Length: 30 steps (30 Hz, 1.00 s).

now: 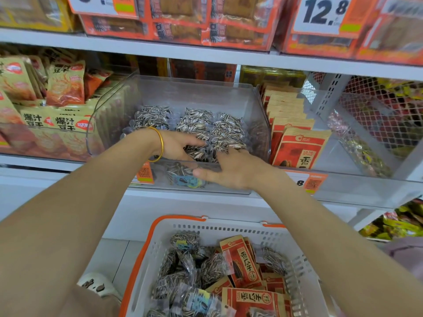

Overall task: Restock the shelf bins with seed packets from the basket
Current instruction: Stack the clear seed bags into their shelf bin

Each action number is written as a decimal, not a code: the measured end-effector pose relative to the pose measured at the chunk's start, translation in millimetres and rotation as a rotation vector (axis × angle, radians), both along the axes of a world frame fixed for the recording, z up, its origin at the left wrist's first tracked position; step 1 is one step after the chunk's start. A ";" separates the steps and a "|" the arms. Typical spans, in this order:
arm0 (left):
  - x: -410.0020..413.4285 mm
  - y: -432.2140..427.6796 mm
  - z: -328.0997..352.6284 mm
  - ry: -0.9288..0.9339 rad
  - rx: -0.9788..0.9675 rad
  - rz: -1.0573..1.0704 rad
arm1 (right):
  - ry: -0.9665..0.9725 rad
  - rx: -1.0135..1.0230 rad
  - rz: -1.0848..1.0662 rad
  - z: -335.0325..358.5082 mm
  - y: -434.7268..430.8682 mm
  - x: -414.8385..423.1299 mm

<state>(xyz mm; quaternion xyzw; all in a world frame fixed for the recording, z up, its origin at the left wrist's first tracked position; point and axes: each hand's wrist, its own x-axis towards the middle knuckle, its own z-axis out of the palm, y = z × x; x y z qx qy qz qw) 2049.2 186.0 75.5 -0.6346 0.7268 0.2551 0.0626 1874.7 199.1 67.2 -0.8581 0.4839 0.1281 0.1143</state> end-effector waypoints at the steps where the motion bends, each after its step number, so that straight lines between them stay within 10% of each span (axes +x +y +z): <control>1: 0.6 -0.9 -1.0 0.007 0.001 0.005 | -0.034 -0.038 0.003 -4.2 2.7 -2.5; 10: 1.0 4.6 -2.1 0.067 -0.120 0.044 | -0.096 -0.136 0.042 -3.8 3.9 -6.5; 18: -27.0 107.4 -21.2 0.504 -1.002 0.161 | -0.748 -0.667 0.159 -25.6 58.7 -52.9; 21: -40.1 139.5 -63.9 0.507 -0.807 0.122 | -0.769 -0.608 0.182 -60.8 76.0 -74.7; 30: -49.7 141.6 -187.5 0.096 0.033 0.034 | 0.082 0.366 0.021 -214.4 67.9 -115.2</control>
